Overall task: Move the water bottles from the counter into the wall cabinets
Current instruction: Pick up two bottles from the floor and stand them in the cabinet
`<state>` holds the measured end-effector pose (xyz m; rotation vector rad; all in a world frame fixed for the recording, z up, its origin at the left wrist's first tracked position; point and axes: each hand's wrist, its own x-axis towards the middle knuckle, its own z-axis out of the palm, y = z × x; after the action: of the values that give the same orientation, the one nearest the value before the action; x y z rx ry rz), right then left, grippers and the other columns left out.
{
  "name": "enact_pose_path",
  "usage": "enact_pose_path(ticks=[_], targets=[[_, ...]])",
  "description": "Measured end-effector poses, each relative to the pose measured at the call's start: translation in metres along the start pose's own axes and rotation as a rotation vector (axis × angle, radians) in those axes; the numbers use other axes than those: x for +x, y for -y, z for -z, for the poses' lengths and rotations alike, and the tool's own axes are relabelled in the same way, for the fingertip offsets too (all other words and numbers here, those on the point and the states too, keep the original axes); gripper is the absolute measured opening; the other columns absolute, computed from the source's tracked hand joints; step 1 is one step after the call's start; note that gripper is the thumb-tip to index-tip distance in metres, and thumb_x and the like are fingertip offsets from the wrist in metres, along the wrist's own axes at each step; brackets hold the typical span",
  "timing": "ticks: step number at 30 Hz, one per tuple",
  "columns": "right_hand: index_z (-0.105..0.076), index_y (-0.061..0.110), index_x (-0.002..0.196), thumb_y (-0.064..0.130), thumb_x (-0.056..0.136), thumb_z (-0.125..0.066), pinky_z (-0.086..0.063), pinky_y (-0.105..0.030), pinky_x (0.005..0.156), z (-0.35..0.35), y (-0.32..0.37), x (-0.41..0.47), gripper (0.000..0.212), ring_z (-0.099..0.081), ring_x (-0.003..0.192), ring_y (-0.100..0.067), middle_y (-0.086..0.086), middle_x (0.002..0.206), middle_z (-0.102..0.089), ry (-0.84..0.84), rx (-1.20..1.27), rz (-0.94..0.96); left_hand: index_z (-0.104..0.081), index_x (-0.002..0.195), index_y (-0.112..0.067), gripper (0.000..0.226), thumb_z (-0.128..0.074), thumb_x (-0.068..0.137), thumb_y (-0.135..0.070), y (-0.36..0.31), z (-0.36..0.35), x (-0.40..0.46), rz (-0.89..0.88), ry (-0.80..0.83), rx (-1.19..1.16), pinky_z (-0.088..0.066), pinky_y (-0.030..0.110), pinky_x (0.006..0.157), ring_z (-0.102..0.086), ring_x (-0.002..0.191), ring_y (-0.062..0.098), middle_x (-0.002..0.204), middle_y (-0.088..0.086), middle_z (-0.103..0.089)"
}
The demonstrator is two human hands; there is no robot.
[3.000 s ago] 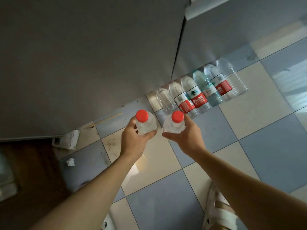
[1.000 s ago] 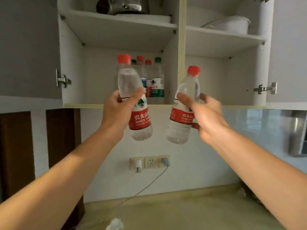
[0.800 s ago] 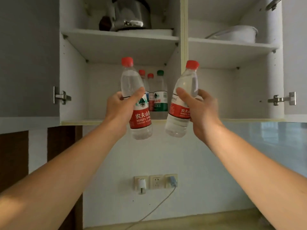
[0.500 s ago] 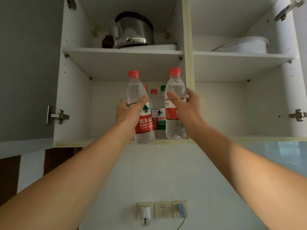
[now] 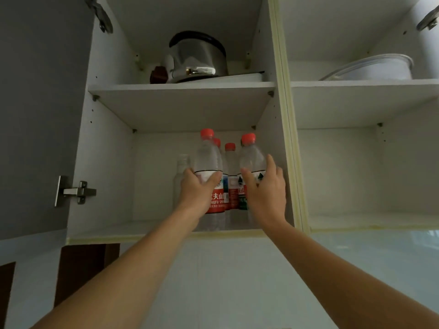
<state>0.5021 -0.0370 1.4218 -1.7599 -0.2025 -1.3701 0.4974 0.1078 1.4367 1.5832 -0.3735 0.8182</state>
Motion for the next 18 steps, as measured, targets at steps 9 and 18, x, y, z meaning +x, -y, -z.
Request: enact_pose_path(ticks=[9,18], targets=[[-0.019,0.015,0.159,0.019,0.087,-0.076,-0.025,-0.060,0.117,0.000,-0.048,-0.028,0.092,-0.014,0.151,-0.043,-0.022,0.164,-0.013,-0.036,-0.533,0.464,-0.050,0.098,-0.034,0.036,-0.074,0.082,-0.056,-0.008,0.034,0.018,-0.061,0.259,0.366,-0.059,0.034,0.075,-0.067,0.088,0.011,0.099,-0.010,-0.065],[0.009,0.023,0.159,0.069,0.095,-0.007,-0.002,-0.047,0.120,-0.005,-0.049,-0.019,0.080,0.019,0.154,-0.028,-0.004,0.165,0.026,0.163,-0.597,0.411,-0.051,0.088,-0.034,0.034,-0.078,0.079,-0.053,0.001,0.024,0.020,-0.128,0.241,0.346,-0.062,0.038,0.075,-0.069,0.084,0.012,0.093,-0.010,-0.065]])
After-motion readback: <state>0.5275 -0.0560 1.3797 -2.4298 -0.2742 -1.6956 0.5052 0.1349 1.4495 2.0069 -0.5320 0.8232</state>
